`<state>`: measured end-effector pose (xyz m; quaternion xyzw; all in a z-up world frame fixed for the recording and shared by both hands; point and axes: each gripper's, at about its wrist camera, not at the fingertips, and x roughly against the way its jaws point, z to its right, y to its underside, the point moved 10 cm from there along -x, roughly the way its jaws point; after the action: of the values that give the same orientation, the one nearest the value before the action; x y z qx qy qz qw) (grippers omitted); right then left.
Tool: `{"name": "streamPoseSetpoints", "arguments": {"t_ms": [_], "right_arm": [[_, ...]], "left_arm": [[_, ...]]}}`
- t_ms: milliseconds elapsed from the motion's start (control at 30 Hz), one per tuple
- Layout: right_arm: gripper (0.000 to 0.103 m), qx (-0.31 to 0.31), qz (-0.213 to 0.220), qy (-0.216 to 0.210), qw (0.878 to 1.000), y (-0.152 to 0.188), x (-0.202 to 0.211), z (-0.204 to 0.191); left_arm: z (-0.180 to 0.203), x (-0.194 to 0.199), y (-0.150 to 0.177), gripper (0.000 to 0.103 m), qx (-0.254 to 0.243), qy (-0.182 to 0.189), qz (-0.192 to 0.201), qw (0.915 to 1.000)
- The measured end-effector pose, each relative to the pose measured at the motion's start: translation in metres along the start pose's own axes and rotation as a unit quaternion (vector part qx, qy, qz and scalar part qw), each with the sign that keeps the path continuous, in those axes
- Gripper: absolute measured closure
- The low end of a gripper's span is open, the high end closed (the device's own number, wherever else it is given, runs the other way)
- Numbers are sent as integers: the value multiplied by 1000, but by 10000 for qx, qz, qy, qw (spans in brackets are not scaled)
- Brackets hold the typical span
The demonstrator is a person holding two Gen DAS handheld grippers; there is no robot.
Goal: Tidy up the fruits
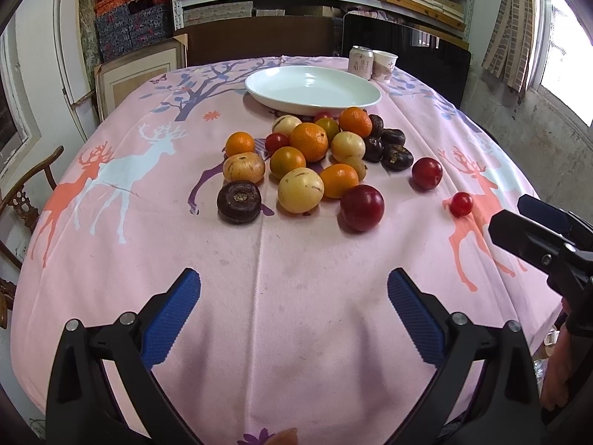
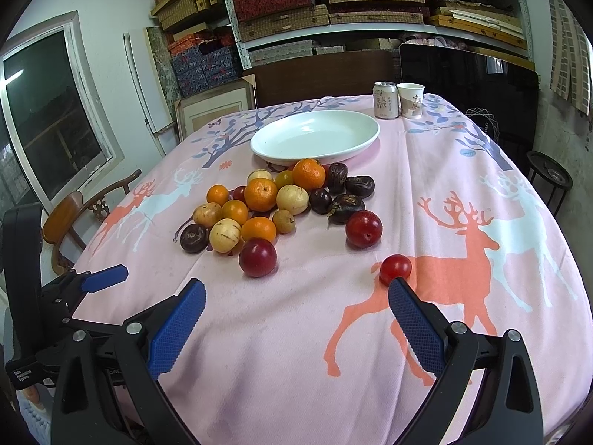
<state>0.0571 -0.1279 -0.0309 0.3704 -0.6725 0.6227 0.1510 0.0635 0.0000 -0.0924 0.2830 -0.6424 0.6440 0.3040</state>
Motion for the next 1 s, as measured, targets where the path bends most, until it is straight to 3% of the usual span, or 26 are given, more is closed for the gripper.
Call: {"name": "streamPoseSetpoints", "arguments": {"t_ms": [167, 300, 400, 500, 600, 733, 900, 1000], "right_arm": [[3, -316, 141, -117, 9993, 6, -11, 24], [3, -506, -157, -603, 9968, 14, -24, 33], [3, -887, 69, -1008, 9909, 10, -24, 44], [3, -1245, 106, -1311, 9835, 6, -27, 54], [3, -1181, 97, -1233, 9853, 4, -26, 64], [3, -846, 18, -782, 9933, 7, -27, 73], [3, -432, -194, -303, 9984, 17, -32, 81], [3, -367, -297, -232, 9986, 22, -35, 83]], "left_arm": [[-26, -12, 3, 4, 333, 96, -134, 9993], [-49, -24, 1, 4, 446, 101, -303, 9985], [-70, -40, -9, 4, 581, -49, -445, 9973], [-76, -56, -22, 4, 753, 232, -393, 9961], [-73, -73, -33, 4, 548, 154, -497, 9971], [-64, -95, -42, 4, 235, 107, -759, 9968], [-61, -111, -53, 4, 126, 100, -792, 9967], [-65, -120, -53, 4, -129, -286, -710, 9970]]}}
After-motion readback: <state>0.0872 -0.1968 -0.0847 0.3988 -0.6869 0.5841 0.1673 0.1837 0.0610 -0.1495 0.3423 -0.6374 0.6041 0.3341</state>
